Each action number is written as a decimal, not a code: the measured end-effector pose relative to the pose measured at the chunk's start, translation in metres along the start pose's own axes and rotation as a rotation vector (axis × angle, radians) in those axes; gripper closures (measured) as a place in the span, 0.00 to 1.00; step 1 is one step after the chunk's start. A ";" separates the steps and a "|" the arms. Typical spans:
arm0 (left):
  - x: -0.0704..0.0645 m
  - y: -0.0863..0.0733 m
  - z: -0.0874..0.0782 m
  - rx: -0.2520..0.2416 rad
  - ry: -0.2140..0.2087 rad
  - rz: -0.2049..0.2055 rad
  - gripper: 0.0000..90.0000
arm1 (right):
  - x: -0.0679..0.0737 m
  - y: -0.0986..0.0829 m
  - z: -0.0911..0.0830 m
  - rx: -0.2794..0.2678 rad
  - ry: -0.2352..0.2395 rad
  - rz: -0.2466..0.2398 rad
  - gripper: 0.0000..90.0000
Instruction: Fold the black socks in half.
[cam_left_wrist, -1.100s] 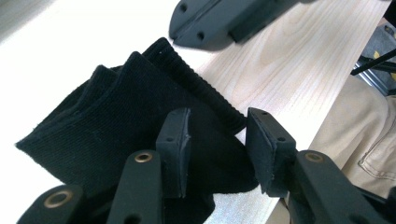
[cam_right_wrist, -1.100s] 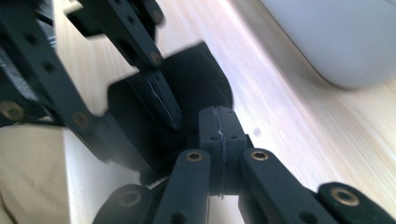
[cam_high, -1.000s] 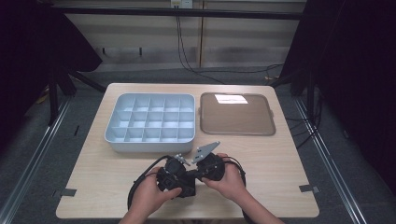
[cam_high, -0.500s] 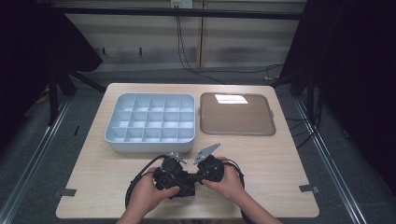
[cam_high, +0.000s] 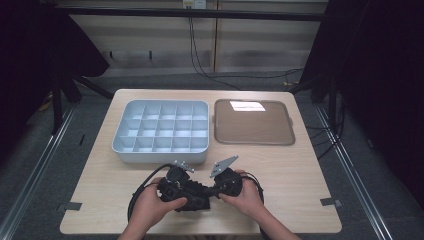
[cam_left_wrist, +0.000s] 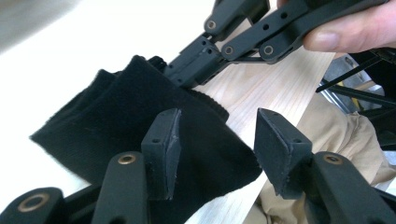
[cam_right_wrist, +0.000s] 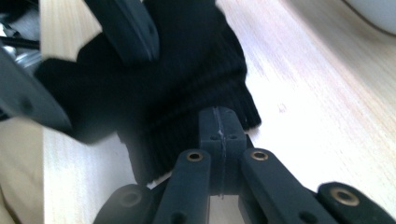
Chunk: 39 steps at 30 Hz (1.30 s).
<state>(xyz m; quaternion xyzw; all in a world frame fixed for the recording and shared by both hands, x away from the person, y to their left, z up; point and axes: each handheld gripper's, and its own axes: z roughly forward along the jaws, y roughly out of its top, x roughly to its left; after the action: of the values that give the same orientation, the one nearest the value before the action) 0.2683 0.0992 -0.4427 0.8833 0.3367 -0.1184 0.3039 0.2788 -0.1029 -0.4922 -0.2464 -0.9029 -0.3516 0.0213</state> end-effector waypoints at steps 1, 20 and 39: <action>0.001 0.001 -0.005 0.000 0.016 0.003 0.56 | 0.000 0.000 0.001 0.022 -0.018 -0.011 1.00; 0.010 -0.005 -0.013 0.048 0.096 -0.036 0.66 | 0.002 -0.001 0.001 0.011 -0.021 -0.018 1.00; -0.001 0.004 0.018 0.042 0.085 0.018 0.96 | 0.003 -0.002 0.003 -0.004 -0.014 -0.012 1.00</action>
<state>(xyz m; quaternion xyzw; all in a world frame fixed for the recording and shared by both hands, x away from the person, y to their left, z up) 0.2703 0.0853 -0.4549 0.8966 0.3388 -0.0851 0.2720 0.2761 -0.1013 -0.4948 -0.2437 -0.9038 -0.3516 0.0124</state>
